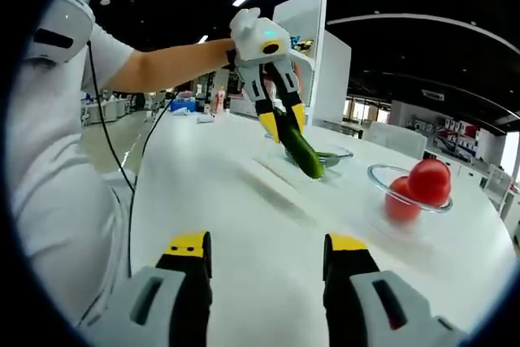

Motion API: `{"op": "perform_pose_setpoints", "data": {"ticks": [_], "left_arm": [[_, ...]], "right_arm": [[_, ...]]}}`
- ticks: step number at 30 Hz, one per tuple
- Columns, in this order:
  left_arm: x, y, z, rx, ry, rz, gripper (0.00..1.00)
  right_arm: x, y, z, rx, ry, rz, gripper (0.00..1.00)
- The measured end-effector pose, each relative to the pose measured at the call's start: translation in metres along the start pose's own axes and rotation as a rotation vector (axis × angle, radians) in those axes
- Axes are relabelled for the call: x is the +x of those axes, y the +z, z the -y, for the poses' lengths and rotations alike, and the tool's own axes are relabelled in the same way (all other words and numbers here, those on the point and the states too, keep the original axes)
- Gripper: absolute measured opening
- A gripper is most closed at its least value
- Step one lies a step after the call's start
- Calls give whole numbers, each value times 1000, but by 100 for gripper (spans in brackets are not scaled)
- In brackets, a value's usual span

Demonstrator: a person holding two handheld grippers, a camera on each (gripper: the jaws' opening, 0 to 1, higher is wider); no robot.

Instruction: Sort the scattered tomatoes and cucumbers on the table and place them into their respective storage containers

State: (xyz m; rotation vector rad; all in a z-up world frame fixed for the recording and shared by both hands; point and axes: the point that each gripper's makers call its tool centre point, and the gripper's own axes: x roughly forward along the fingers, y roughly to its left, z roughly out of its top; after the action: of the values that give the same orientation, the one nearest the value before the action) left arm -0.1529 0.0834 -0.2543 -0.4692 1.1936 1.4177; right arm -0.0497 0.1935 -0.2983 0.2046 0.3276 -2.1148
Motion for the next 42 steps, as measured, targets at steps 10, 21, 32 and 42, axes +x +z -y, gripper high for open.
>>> {"op": "perform_pose_setpoints", "data": {"ticks": [10,21,32,42], "left_arm": [[-21,-36,-37,-92,102,-14,20],[-17,-56,-44,-123,112,-55,20],[-4,-74,-42,-161,77,-83,20],[-3,-78,-58,-163,114,-89,1]], "right_arm": [[2,-1,-2,-2,4,-6,54],[6,0,-6,-4,16,-10,54],[5,-6,-8,12,12,-12,54],[2,-8,-8,16,10,-11,54]]}}
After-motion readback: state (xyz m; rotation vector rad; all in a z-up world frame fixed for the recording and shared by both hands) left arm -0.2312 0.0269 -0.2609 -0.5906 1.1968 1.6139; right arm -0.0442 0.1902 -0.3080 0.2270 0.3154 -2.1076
